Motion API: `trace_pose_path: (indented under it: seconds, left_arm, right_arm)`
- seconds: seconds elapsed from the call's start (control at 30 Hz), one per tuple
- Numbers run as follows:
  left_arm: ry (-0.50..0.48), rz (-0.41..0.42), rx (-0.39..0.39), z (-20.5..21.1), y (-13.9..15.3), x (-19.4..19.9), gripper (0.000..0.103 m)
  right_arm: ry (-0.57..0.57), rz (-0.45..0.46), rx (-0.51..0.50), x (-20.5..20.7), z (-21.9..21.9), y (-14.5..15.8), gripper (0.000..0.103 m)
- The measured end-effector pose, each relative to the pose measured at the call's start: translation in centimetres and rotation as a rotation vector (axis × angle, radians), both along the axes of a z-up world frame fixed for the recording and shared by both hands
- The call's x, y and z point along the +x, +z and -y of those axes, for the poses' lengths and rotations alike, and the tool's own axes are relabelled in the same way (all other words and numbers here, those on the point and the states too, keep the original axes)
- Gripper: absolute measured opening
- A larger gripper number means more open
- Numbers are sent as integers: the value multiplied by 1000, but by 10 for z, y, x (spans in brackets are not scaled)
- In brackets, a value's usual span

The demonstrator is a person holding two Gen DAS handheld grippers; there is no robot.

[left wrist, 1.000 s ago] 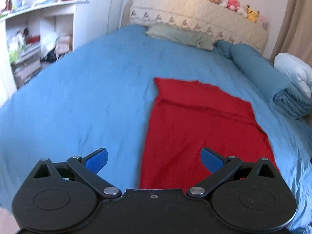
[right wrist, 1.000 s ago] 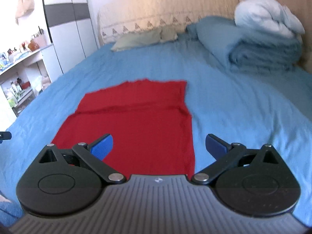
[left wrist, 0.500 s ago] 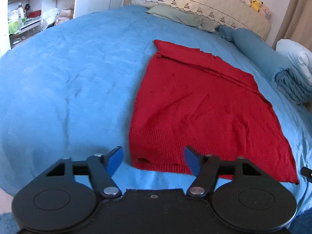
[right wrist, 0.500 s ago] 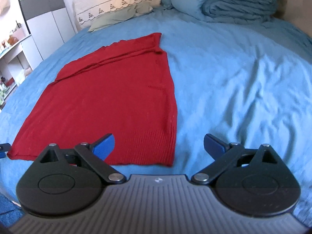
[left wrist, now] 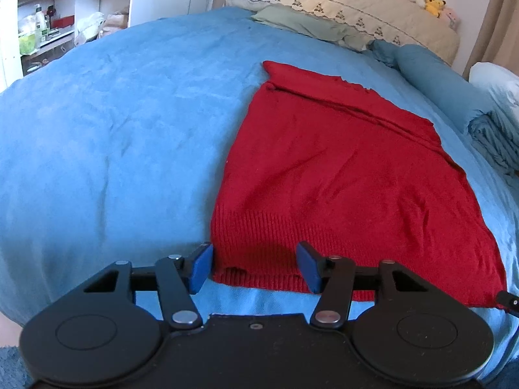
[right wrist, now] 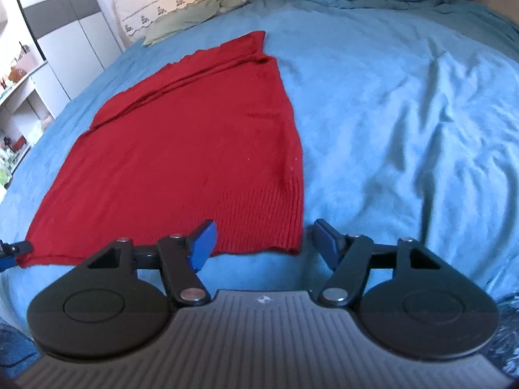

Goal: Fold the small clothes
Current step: 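Move both tools to the ribbed hem and grasp it, then lift the hem with both tools, fold it toward the collar, release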

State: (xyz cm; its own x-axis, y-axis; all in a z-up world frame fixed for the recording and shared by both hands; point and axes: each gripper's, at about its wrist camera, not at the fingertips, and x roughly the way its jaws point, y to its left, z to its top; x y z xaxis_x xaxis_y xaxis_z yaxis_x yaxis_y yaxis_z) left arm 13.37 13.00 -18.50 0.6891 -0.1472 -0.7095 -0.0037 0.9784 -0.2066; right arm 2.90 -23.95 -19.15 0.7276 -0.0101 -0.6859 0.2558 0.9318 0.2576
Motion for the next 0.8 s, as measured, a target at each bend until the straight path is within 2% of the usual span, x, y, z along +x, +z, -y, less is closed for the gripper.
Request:
trace_pose_path:
  seconds: [0.1,0.23,0.27,0.33,0.4,0.43,0.47,0.63,0.8]
  left_arm:
    - [0,-6,2,1,-1,2,60]
    - [20,-17,-7,-3,-4,2,51]
    - [28,-20,-12,-5,-4,3,46]
    - [44,-27,-22,-9,-4,3,37]
    - [49,-40,-34,-12,-5,3,9]
    - [50,-47,-46,-13,-5,4,6]
    - [51,-49,-54,-15,-4,4,6]
    - [52,-27,-80,-16,14,1,5]
    - [57,91,-111,-16,61,6,4]
  right_arm:
    - [-22,-4,17,1,3,-3,75]
    - [-31,0,50,0,7,-4,61]
    - [-27,0,53,0,7,-4,52]
    - [-21,-2,62,1,5,-5,45]
    - [-16,-3,73,2,4,-5,37]
    - [-16,-3,73,3,4,-5,30]
    - [-19,-2,75,3,3,-5,25]
    - [-23,25,90,1,4,5,22]
    - [-5,107,139,6,12,43,22]
